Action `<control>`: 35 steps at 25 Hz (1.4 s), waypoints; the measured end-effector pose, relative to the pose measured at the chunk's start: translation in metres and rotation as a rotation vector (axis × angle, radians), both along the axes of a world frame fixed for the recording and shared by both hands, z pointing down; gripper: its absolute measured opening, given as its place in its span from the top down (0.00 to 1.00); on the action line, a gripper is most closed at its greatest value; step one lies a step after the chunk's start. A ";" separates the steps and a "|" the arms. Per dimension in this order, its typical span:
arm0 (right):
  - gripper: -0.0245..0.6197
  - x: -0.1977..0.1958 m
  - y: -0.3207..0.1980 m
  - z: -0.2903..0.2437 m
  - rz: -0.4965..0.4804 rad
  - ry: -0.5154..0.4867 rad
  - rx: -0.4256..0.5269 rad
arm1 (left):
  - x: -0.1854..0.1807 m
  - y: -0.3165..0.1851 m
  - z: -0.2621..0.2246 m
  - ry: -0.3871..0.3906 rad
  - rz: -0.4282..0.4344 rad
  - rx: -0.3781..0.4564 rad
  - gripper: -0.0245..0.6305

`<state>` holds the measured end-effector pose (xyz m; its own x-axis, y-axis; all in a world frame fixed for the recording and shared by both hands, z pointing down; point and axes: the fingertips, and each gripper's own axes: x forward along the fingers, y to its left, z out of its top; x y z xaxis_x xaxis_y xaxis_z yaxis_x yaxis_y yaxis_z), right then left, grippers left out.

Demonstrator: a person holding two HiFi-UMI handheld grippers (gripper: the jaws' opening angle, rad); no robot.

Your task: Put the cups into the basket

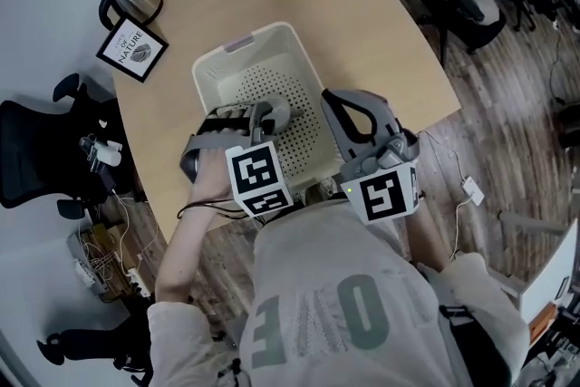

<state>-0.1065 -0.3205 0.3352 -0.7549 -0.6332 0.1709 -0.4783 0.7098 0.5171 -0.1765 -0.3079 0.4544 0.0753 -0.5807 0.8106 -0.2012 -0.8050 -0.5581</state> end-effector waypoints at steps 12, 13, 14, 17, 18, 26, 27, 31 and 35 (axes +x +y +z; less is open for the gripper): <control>0.96 -0.038 0.004 -0.038 -0.114 -0.123 0.025 | -0.055 0.018 -0.176 0.809 -0.458 0.811 0.95; 0.96 -0.040 0.006 -0.040 -0.119 -0.141 0.022 | -0.059 0.025 -0.177 0.850 -0.494 0.837 0.95; 0.96 -0.042 0.007 -0.042 -0.124 -0.160 0.016 | -0.062 0.031 -0.177 0.892 -0.531 0.860 0.95; 0.96 -0.050 0.012 -0.045 -0.135 -0.217 -0.017 | -0.062 0.044 -0.177 1.025 -0.578 0.891 0.95; 0.96 -0.053 0.014 -0.046 -0.141 -0.232 -0.029 | -0.060 0.047 -0.178 1.076 -0.574 0.895 0.95; 0.96 -0.068 0.024 -0.044 -0.168 -0.252 -0.057 | -0.064 0.053 -0.171 1.026 -0.586 0.924 0.95; 0.96 -0.068 0.025 -0.042 -0.170 -0.235 -0.052 | -0.064 0.053 -0.170 1.011 -0.585 0.921 0.95; 0.96 -0.068 0.025 -0.038 -0.171 -0.204 -0.048 | -0.066 0.052 -0.170 0.982 -0.590 0.942 0.95; 0.96 -0.067 0.024 -0.036 -0.168 -0.186 -0.040 | -0.067 0.051 -0.171 0.961 -0.579 0.960 0.95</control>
